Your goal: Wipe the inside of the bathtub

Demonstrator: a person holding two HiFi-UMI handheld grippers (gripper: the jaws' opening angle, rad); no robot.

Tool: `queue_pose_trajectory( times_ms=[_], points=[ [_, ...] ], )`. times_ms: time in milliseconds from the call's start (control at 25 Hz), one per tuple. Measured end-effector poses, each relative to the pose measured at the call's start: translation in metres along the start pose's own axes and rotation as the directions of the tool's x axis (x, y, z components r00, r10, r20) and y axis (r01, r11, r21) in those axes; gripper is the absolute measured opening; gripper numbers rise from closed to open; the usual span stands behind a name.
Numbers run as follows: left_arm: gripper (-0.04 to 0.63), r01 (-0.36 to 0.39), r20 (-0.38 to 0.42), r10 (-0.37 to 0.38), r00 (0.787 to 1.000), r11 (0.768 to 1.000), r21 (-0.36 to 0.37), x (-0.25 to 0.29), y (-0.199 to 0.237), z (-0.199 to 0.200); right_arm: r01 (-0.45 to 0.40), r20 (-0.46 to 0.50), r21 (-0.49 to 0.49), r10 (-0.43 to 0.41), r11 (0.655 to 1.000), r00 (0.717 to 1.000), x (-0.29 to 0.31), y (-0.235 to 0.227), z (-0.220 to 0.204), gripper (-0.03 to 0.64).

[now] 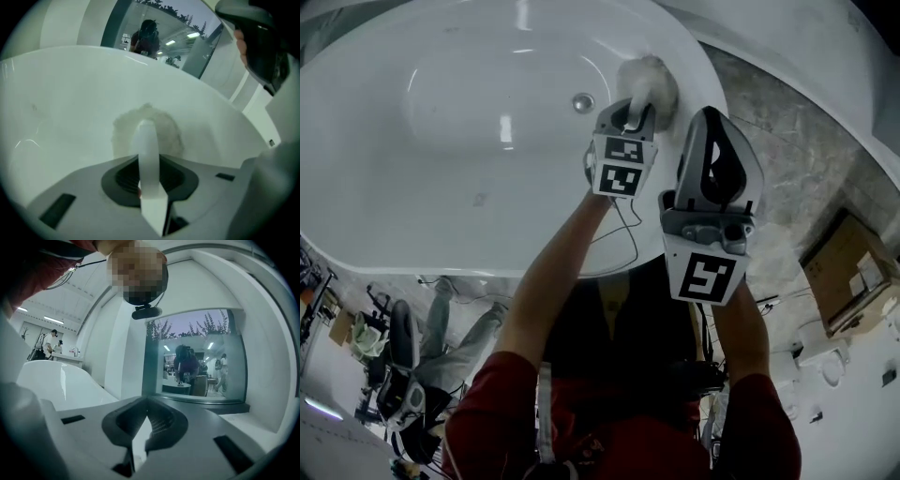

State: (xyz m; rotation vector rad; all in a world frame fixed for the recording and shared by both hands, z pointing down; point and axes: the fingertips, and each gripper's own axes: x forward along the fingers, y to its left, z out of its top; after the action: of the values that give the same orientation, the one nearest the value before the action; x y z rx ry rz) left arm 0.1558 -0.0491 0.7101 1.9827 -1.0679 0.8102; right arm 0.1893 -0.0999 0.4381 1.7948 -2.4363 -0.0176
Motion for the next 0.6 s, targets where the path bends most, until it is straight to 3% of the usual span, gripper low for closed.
queue_pose_trajectory(
  times_ms=[240,600],
  points=[
    [0.092,-0.070,-0.062,0.068,0.996,0.997,-0.041,0.051,0.049,-0.054,-0.051,-0.030,-0.002,0.051,0.999,0.998,0.016,0.024,-0.039,0.011],
    [0.092,-0.156,-0.198,0.143,0.970,0.987,-0.050,0.107,0.106,-0.123,-0.129,-0.029,-0.007,0.128,0.992,0.991,0.033,0.048,-0.072,0.011]
  ],
)
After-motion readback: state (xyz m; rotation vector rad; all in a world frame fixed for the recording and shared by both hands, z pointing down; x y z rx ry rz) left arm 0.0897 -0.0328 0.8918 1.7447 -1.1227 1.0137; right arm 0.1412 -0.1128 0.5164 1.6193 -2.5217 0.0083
